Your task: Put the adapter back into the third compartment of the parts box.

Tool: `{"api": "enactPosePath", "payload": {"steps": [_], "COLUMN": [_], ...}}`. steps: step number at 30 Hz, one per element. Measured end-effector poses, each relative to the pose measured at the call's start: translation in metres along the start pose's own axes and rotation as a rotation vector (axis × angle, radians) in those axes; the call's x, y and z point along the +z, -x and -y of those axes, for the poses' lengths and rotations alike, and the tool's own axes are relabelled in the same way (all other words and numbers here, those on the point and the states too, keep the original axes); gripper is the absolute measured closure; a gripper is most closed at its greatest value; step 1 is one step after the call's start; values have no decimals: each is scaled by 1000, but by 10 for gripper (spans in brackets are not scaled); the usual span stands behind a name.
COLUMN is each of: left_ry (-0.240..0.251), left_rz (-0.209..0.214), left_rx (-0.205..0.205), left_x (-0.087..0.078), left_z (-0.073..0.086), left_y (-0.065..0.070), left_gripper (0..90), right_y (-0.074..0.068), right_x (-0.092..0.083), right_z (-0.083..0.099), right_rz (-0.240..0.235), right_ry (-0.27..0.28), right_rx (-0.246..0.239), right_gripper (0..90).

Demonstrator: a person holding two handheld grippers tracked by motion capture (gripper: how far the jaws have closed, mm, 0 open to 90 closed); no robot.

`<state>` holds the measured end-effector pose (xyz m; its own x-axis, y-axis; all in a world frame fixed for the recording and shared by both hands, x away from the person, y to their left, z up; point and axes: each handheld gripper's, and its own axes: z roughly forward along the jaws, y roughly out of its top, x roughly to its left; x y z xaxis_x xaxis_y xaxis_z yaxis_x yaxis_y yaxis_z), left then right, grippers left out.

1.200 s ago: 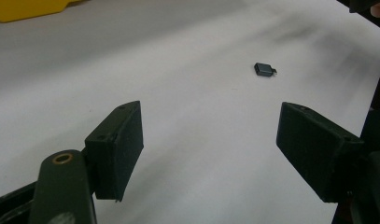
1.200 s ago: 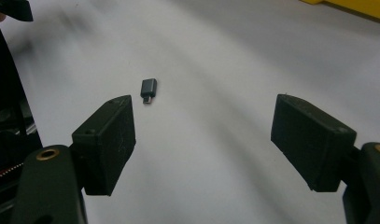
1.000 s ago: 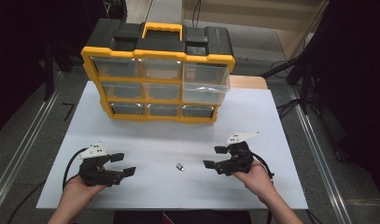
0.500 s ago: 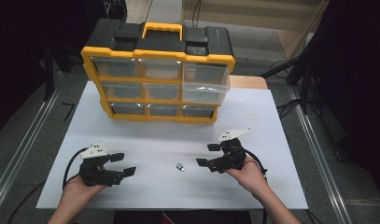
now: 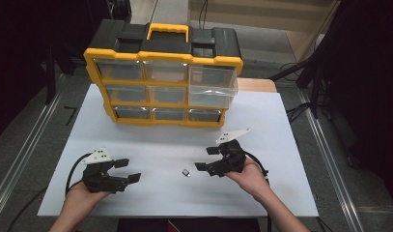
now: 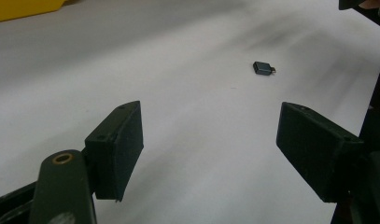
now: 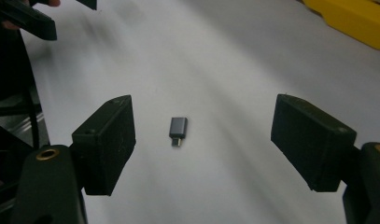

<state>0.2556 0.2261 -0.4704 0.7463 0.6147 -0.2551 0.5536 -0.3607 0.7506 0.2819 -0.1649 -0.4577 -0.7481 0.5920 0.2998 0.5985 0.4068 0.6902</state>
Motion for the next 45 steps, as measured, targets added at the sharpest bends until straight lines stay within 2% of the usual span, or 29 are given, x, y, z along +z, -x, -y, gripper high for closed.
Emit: {"api": "enactPosePath", "payload": {"steps": [2,15,23,33,38,45], "left_ry": [0,2,5,5,6,5], "left_rz": [-1,5,3,3,3,0], "left_rx": [-1,-6,-8,-7,-7,-7], "left_x": [0,-1,-1,-1,-1,-1], "left_z": [0,0,0,0,1,1], "left_y": [0,-1,-1,-1,-1,-1], "left_gripper": [244,244,244,244,244,244], "right_y": [-2,-14,-17,-15,-16,-16], "right_x": [3,17,26,35,43,52], "right_z": [-2,-24,-26,-20,-16,-10], "right_rz": [-24,-61,-75,-67,-49,-27], "right_ry": [-3,-3,-31,-63,-88,-129], "right_rx": [5,-23,-33,-30,-38,-25], "right_gripper": [196,197,201,217,229,254]}}
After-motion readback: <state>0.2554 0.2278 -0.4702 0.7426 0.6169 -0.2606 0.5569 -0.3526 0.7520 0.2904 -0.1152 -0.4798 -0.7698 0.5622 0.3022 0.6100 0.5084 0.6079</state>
